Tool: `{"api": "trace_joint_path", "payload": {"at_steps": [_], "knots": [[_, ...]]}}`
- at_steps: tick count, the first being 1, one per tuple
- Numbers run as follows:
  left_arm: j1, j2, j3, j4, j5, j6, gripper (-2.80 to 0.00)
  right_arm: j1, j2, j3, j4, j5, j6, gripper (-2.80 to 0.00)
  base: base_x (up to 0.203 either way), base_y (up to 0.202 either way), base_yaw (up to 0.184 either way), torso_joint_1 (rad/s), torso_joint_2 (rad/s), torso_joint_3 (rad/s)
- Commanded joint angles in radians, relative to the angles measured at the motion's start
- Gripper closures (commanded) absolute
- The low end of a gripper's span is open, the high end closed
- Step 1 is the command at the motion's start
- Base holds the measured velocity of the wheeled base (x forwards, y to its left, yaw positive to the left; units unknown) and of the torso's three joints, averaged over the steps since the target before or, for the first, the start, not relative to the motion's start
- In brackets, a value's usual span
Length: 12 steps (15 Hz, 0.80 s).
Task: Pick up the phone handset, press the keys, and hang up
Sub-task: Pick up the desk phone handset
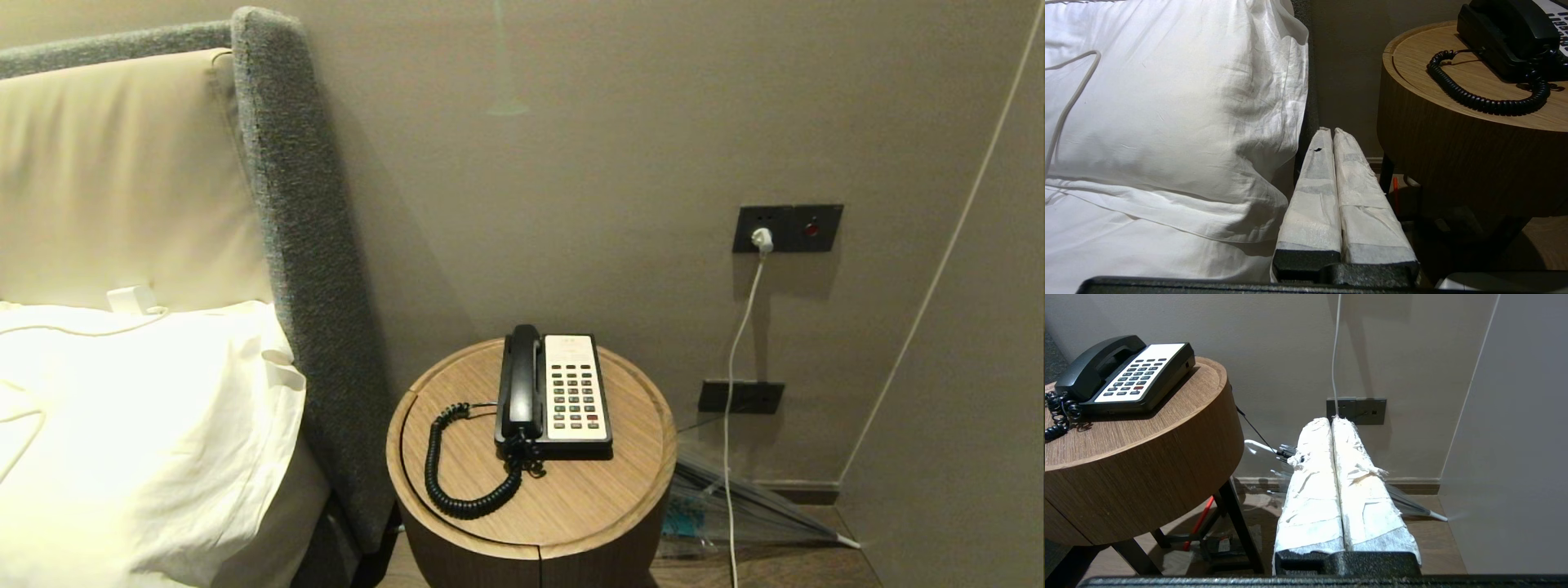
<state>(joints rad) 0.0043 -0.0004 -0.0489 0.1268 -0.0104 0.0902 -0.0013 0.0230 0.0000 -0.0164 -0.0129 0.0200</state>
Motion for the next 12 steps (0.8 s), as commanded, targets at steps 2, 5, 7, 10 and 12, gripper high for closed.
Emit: {"api": "trace_joint_path", "payload": {"at_steps": [2, 5, 7, 10, 12], "knots": [[0.000, 0.000, 0.000, 0.001, 0.000, 0.000, 0.00, 0.000, 0.002, 0.002, 0.000, -0.001, 0.000, 0.00, 0.000, 0.000, 0.000, 0.000, 0.00, 0.000], [0.000, 0.000, 0.000, 0.001, 0.000, 0.000, 0.00, 0.000, 0.002, 0.002, 0.000, -0.001, 0.000, 0.00, 0.000, 0.000, 0.000, 0.000, 0.00, 0.000], [0.000, 0.000, 0.001, 0.001, 0.000, 0.000, 0.00, 0.000, 0.002, 0.002, 0.000, -0.001, 0.000, 0.00, 0.000, 0.000, 0.000, 0.000, 0.00, 0.000], [0.000, 0.000, 0.000, 0.001, 0.000, 0.000, 0.00, 0.000, 0.002, 0.002, 0.000, 0.001, 0.000, 0.00, 0.000, 0.000, 0.000, 0.000, 0.00, 0.000], [0.000, 0.000, 0.000, 0.001, 0.000, 0.000, 0.00, 0.000, 0.002, 0.002, 0.000, 0.000, 0.000, 0.00, 0.000, 0.000, 0.000, 0.000, 0.00, 0.000]]}}
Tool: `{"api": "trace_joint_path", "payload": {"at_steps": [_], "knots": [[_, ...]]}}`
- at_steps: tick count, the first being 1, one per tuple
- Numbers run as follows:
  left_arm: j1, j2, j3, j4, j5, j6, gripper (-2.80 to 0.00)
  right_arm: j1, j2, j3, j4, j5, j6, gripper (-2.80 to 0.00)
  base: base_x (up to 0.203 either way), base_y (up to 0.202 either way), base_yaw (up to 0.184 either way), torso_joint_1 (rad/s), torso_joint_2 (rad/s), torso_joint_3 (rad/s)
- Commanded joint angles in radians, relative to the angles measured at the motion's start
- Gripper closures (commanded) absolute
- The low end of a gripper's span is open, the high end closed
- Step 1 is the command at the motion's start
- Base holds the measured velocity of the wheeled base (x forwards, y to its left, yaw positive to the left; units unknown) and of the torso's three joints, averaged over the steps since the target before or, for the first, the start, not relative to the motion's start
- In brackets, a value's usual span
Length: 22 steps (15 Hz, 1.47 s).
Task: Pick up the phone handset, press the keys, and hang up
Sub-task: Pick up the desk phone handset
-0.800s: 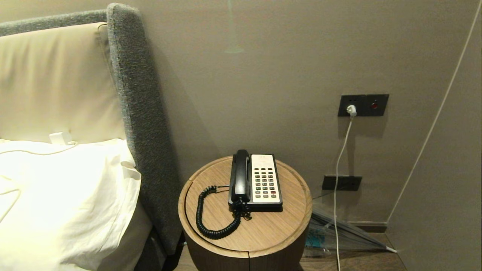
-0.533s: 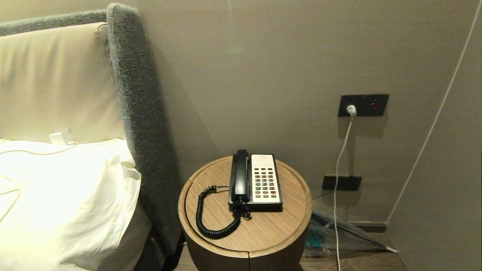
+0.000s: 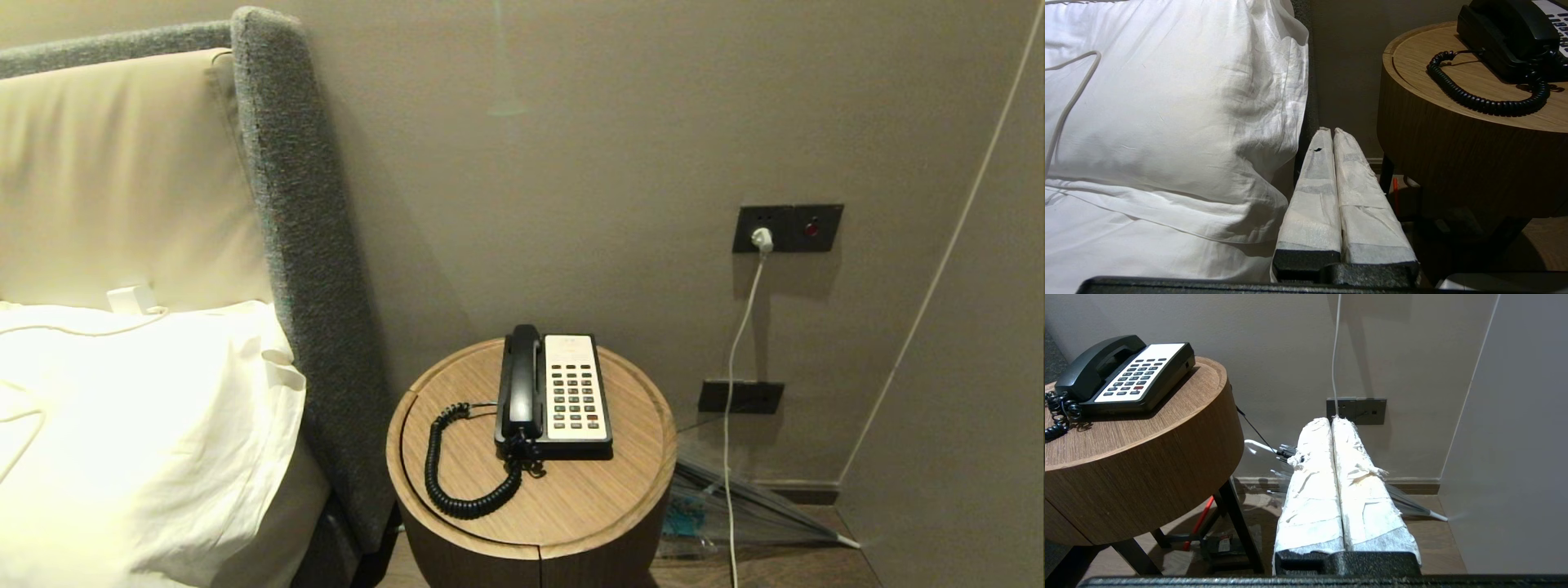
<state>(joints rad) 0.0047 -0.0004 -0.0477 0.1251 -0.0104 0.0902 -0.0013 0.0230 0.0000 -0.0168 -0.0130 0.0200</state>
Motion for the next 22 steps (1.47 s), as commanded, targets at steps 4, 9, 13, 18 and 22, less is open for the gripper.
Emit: {"api": "trace_joint_path", "payload": {"at_steps": [4, 9, 13, 18, 22], "knots": [[0.001, 0.000, 0.002, 0.001, -0.002, -0.005, 0.00, 0.000, 0.002, 0.002, 0.000, -0.001, 0.000, 0.00, 0.000, 0.000, 0.000, 0.000, 0.00, 0.000], [0.000, 0.000, 0.003, -0.001, 0.003, -0.009, 0.00, 0.000, 0.002, 0.002, 0.000, 0.001, 0.000, 0.00, 0.000, 0.000, 0.000, 0.000, 0.00, 0.000], [0.001, 0.000, 0.009, -0.025, 0.001, -0.015, 0.00, 0.000, 0.002, 0.002, 0.000, -0.001, 0.000, 0.00, 0.000, 0.000, 0.000, 0.001, 0.00, -0.102], [0.000, 0.000, 0.012, -0.039, 0.007, -0.063, 0.00, 0.000, 0.002, 0.002, 0.000, -0.001, 0.000, 0.00, 0.000, 0.000, 0.000, 0.004, 0.00, -0.192], [0.000, 0.000, 0.012, -0.039, 0.009, -0.060, 0.00, 0.000, 0.002, 0.002, 0.000, -0.001, 0.000, 0.00, 0.000, 0.000, 0.000, 0.003, 0.00, -0.198]]}}
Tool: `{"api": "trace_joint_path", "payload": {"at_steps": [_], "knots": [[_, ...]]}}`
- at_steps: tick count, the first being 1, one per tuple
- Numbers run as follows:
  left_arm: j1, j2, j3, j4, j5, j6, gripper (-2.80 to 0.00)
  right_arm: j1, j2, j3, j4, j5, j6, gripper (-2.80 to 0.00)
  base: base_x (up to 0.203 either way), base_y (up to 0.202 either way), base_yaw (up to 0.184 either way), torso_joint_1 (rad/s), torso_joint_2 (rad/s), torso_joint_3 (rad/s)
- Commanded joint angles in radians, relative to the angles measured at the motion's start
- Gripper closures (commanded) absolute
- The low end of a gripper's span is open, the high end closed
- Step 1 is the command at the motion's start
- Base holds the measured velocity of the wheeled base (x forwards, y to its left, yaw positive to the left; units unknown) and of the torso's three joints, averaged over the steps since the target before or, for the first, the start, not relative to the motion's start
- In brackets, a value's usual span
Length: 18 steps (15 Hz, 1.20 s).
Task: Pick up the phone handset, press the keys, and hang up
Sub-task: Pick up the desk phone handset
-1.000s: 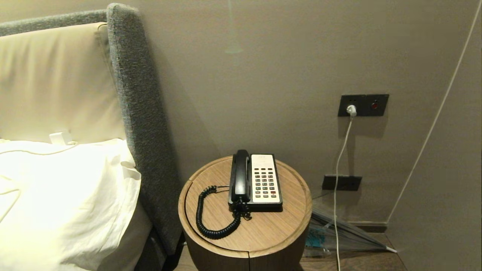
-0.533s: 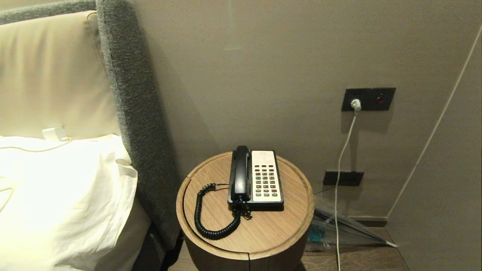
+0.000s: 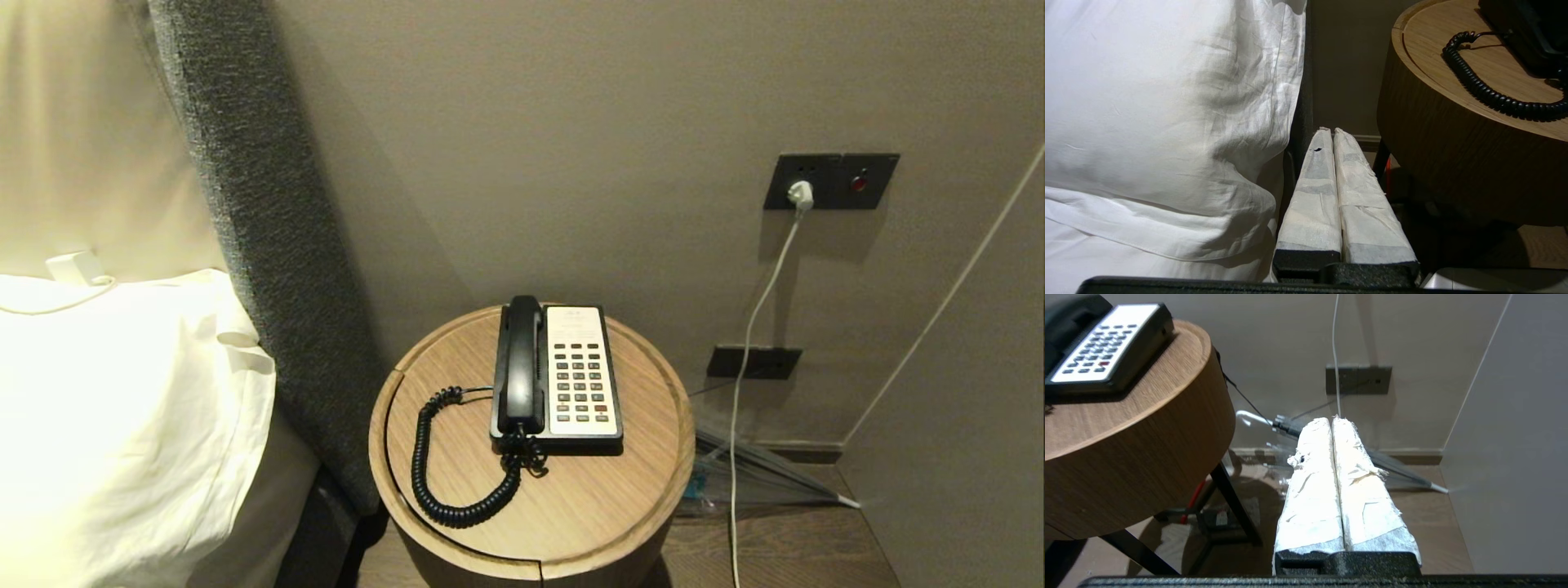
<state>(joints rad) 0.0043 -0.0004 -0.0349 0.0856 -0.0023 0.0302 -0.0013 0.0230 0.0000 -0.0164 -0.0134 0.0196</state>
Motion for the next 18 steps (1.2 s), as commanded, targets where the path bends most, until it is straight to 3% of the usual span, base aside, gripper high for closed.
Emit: {"api": "trace_joint_path", "payload": {"at_steps": [1, 18], "knots": [[0.000, 0.000, 0.000, 0.000, -0.001, 0.000, 0.00, 0.000, 0.002, 0.002, 0.000, 0.000, 0.000, 0.00, 0.000, 0.000, 0.000, 0.007, 0.00, -0.198], [0.002, 0.000, 0.000, 0.000, -0.003, 0.010, 0.00, 0.000, 0.002, 0.002, 0.000, 0.000, 0.000, 0.00, 0.000, 0.000, 0.000, 0.002, 0.00, -0.167]]}}
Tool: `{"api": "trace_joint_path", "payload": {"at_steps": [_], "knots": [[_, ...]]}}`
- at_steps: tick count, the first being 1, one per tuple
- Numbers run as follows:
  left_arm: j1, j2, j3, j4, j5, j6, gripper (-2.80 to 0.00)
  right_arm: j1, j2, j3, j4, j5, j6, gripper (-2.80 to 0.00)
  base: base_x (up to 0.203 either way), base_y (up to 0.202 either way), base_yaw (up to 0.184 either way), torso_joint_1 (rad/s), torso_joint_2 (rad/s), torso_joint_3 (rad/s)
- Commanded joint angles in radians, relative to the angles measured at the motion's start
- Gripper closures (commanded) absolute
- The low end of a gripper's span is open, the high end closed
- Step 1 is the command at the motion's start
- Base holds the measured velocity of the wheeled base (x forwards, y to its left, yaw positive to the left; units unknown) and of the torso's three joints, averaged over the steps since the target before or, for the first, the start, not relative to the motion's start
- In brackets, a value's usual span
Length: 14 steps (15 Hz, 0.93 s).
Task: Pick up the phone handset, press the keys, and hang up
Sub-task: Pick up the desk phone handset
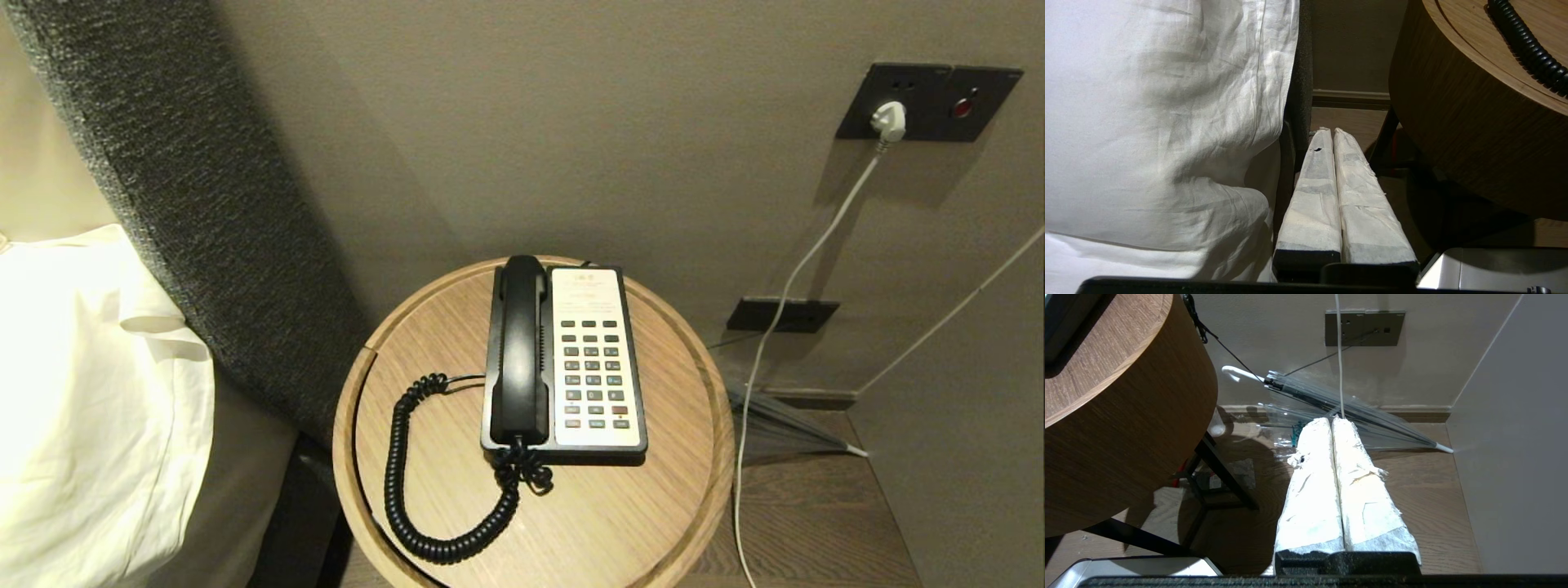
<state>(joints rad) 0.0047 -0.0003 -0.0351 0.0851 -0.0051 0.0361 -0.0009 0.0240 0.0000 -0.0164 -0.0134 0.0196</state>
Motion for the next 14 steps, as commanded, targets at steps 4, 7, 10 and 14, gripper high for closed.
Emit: {"api": "trace_joint_path", "payload": {"at_steps": [4, 7, 10, 14], "knots": [[0.001, 0.000, -0.003, 0.010, 0.002, 0.008, 0.00, -0.001, 0.001, 0.002, 0.000, 0.001, 0.000, 0.00, 0.000, 0.000, 0.000, 0.000, 0.00, 0.000], [0.000, 0.000, -0.005, 0.000, 0.007, -0.001, 0.00, -0.001, 0.001, 0.002, 0.000, 0.000, 0.000, 0.00, 0.000, 0.000, 0.000, 0.000, 0.00, 0.000], [0.000, 0.040, -0.184, 0.046, -0.011, -0.013, 0.00, 0.000, 0.001, 0.002, 0.000, 0.000, -0.001, 0.00, 0.000, 0.000, 0.000, 0.000, 0.00, 0.000], [0.002, 0.343, -0.618, 0.230, -0.154, -0.030, 0.00, -0.001, 0.001, 0.002, 0.000, 0.000, 0.000, 0.00, 0.000, 0.000, 0.000, 0.000, 0.00, 0.000]]}}
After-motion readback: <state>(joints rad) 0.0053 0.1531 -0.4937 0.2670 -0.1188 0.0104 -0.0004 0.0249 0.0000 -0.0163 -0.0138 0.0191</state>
